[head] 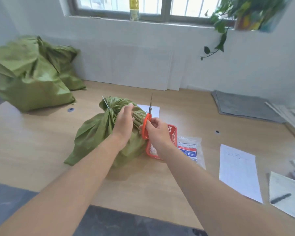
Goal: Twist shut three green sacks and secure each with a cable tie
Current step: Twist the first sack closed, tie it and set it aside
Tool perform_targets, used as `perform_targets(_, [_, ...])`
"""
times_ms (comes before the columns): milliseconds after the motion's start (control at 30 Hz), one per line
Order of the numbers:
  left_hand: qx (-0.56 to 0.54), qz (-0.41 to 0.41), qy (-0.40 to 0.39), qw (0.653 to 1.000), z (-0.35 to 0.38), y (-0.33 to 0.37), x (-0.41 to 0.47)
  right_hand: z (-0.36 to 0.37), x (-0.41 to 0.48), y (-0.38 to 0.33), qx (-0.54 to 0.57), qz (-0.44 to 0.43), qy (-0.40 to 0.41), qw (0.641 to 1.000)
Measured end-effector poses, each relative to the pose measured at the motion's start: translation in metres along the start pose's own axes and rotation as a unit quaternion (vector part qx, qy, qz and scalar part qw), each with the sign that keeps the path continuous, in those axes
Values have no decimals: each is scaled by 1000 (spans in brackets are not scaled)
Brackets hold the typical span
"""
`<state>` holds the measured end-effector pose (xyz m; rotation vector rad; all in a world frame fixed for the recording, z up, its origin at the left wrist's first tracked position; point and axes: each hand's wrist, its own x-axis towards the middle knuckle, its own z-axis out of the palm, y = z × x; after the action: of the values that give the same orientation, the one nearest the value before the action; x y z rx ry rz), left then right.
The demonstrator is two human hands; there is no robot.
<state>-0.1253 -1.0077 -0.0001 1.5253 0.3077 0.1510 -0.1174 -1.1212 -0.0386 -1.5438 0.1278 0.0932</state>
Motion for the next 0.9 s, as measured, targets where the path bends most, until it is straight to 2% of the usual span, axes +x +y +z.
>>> perform_targets(433, [0, 12, 66, 998, -69, 9, 44, 59, 19, -16, -21, -21, -20, 999])
perform_targets(667, [62, 10, 96, 993, -119, -6, 101, 97, 47, -10, -39, -12, -30, 999])
perform_targets(900, [148, 22, 108, 983, -130, -15, 147, 110, 77, 9, -64, -16, -7, 998])
